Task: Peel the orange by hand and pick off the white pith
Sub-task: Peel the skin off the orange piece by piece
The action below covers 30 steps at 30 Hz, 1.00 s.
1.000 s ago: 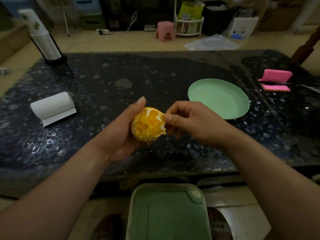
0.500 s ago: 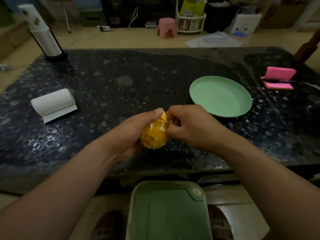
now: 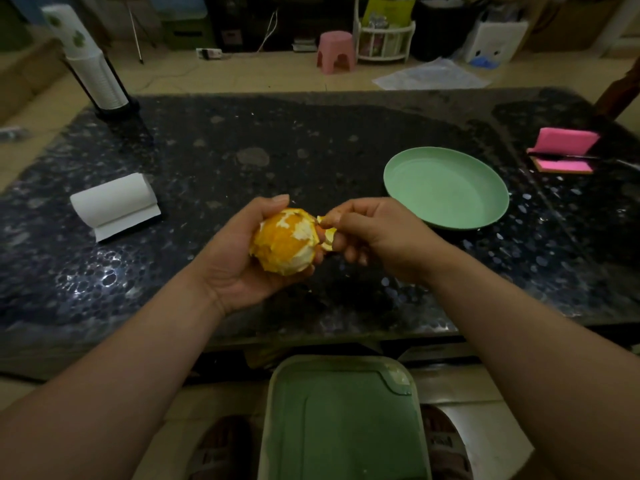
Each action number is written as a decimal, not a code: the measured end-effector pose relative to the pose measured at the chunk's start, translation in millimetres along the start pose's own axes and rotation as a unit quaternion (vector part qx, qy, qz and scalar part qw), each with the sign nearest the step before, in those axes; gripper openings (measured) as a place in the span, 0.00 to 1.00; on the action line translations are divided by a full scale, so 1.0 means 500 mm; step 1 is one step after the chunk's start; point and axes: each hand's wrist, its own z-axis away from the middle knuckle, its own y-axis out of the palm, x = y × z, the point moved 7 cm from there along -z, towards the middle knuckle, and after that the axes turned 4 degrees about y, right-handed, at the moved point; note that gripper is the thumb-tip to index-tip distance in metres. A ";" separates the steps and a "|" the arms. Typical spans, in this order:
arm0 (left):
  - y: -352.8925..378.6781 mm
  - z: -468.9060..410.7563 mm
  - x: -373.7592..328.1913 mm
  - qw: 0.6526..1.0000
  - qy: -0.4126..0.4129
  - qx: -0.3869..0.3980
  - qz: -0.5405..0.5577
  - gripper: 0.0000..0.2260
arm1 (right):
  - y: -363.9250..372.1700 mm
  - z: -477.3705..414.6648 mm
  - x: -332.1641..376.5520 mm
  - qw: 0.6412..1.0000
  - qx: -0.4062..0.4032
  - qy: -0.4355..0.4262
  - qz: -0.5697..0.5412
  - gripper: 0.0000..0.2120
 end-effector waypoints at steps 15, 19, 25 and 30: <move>-0.031 -0.017 -0.008 0.990 0.035 -0.116 0.066 0.13 | 0.022 0.014 0.031 0.975 -0.066 -0.049 0.205 0.14; -0.019 -0.016 -0.010 0.993 0.043 -0.102 0.048 0.13 | 0.039 0.034 0.038 0.983 -0.003 -0.043 0.177 0.11; -0.012 -0.013 -0.013 0.995 0.058 -0.077 0.006 0.16 | 0.036 0.045 0.052 0.976 0.017 -0.057 0.209 0.06; -0.002 -0.017 -0.007 0.988 0.080 -0.072 -0.111 0.19 | 0.045 0.051 0.062 0.906 -0.028 -0.098 0.411 0.12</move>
